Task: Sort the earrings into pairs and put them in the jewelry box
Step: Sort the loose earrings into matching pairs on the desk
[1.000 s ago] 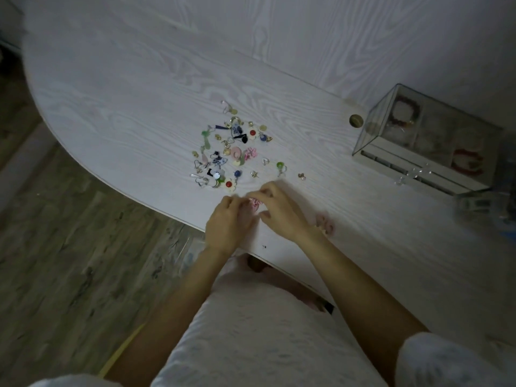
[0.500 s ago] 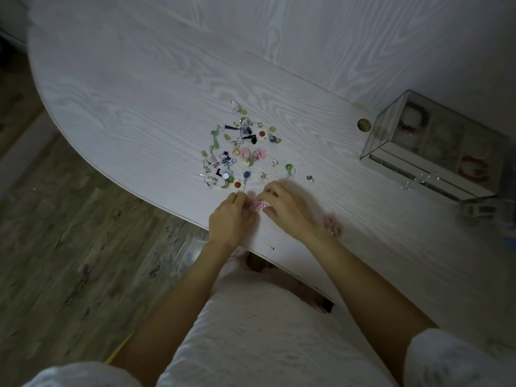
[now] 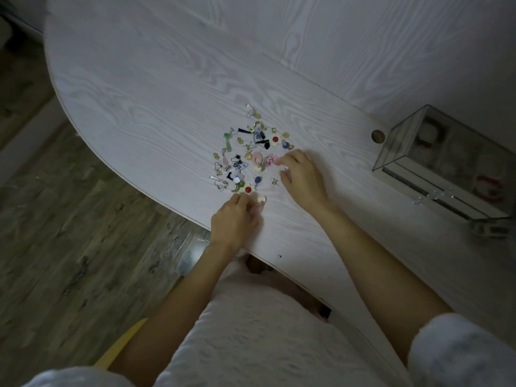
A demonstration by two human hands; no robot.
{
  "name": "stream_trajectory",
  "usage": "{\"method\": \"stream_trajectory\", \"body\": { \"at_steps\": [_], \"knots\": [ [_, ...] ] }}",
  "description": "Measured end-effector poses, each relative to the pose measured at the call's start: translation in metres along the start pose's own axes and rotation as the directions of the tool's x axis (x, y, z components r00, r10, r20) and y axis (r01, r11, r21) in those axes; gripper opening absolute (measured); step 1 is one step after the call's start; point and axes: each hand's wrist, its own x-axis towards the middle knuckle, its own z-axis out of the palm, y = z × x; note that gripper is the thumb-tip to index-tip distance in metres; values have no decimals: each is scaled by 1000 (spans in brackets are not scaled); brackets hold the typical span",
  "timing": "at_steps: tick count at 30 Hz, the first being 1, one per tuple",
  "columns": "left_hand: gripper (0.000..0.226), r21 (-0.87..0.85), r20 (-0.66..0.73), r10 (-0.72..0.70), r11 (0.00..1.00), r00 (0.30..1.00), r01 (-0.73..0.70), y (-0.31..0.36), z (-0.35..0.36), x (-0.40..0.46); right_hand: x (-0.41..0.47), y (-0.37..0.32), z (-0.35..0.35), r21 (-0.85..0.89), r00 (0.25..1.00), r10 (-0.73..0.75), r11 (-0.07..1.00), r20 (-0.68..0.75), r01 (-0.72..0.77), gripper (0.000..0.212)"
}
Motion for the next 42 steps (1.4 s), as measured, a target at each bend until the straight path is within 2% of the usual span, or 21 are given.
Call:
{"method": "stream_trajectory", "body": {
  "at_steps": [3, 7, 10, 13, 15, 18, 21, 24, 27, 31, 34, 42],
  "knots": [
    [36, 13, 11, -6, 1000, 1000, 6, -5, -2, -1, 38, -20, 7, -32, 995, -40, 999, 90, 43, 28],
    [41, -10, -18, 59, 998, 998, -59, -1, 5, -1, 57, -32, 25, -237, 982, 30, 971, 186, 16, 36],
    [31, -6, -26, 105, 994, 994, -105, 0, 10, 1, 52, -33, 31, -257, 987, -31, 964, 159, 71, 31],
    [25, -30, -68, 119, 992, 991, -121, -4, 12, 0, 37, -32, 28, -228, 975, -174, 952, 140, 203, 34],
    [20, -63, -91, 141, 987, 986, -147, -9, 14, -1, 21, -29, 22, -199, 977, -202, 957, 70, 212, 35],
    [16, -85, -91, 235, 966, 968, -243, -15, 18, 0, -17, -22, 13, -45, 998, -60, 997, -6, 60, 29],
    [31, -101, -29, 299, 948, 954, -301, -6, 21, -3, -66, -9, 12, 75, 993, 114, 991, 3, -114, 29],
    [46, -107, 45, 316, 945, 948, -310, 10, 27, -4, -104, 0, 15, 158, 959, 284, 947, -3, -280, 24],
    [43, -85, 120, 362, 932, 925, -354, 28, 37, -7, -126, 5, 16, 228, 914, 403, 895, -50, -383, 21],
    [41, -94, 212, 422, 907, 882, -411, 47, 44, -12, -144, 9, 19, 252, 881, 466, 865, -84, -433, 27],
    [39, -78, 240, 401, 916, 884, -394, 50, 45, -9, -152, 14, 21, 256, 869, 486, 855, -94, -451, 32],
    [43, -7, 254, 449, 887, 857, -463, 42, 38, -8, -159, 9, 16, 325, 911, 400, 878, -94, -352, 36]
  ]
}}
